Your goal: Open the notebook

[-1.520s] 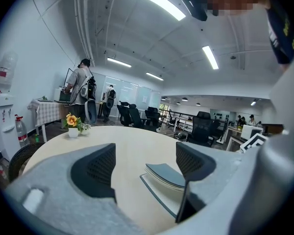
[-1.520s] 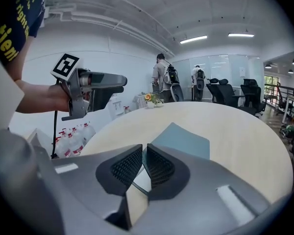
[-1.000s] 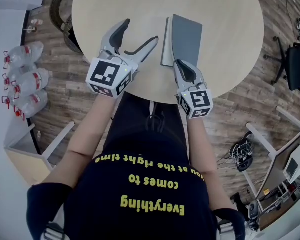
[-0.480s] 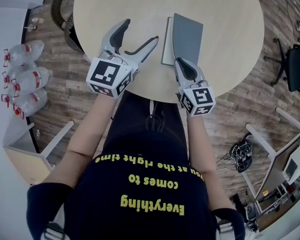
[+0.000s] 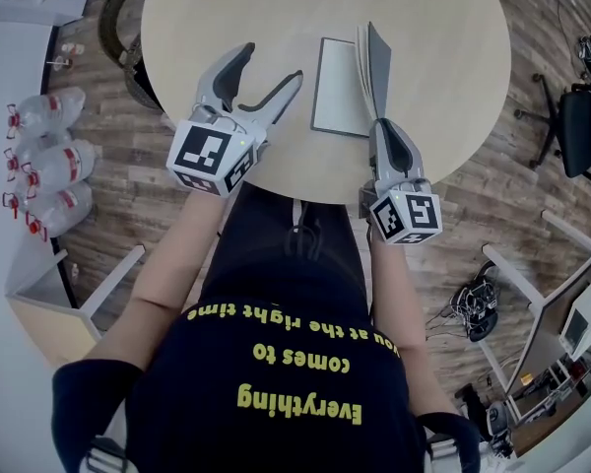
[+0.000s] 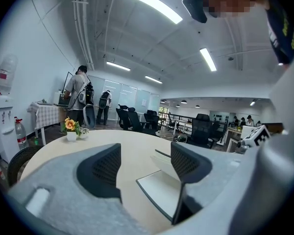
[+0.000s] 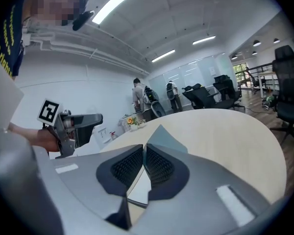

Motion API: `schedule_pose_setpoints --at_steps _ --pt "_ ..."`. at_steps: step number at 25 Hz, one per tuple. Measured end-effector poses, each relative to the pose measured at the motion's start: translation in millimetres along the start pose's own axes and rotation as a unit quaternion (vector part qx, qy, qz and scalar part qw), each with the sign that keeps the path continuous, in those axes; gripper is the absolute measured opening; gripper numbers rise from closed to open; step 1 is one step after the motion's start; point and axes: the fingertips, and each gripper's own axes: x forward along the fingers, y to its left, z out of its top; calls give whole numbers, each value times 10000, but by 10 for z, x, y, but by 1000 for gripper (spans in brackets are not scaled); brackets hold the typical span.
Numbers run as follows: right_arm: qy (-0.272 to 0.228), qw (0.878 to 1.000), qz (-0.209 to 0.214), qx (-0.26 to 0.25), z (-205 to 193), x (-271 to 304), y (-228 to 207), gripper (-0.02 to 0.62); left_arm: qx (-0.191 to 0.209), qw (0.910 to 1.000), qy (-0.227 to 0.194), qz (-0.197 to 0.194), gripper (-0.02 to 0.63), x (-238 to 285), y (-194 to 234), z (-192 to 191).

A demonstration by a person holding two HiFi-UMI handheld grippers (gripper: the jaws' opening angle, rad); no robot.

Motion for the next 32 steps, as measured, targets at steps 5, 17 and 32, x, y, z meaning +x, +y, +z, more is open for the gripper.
schedule_pose_setpoints --at_steps 5,17,32 --pt "-387 9966 -571 459 142 -229 -359 37 16 9998 -40 -171 216 38 -117 -3" --pt "-712 9804 -1329 1268 124 -479 -938 35 70 9987 69 -506 84 255 -344 -63" --pt "-229 9717 -1972 1279 -213 -670 -1639 34 -14 9981 250 -570 74 428 -441 -198"
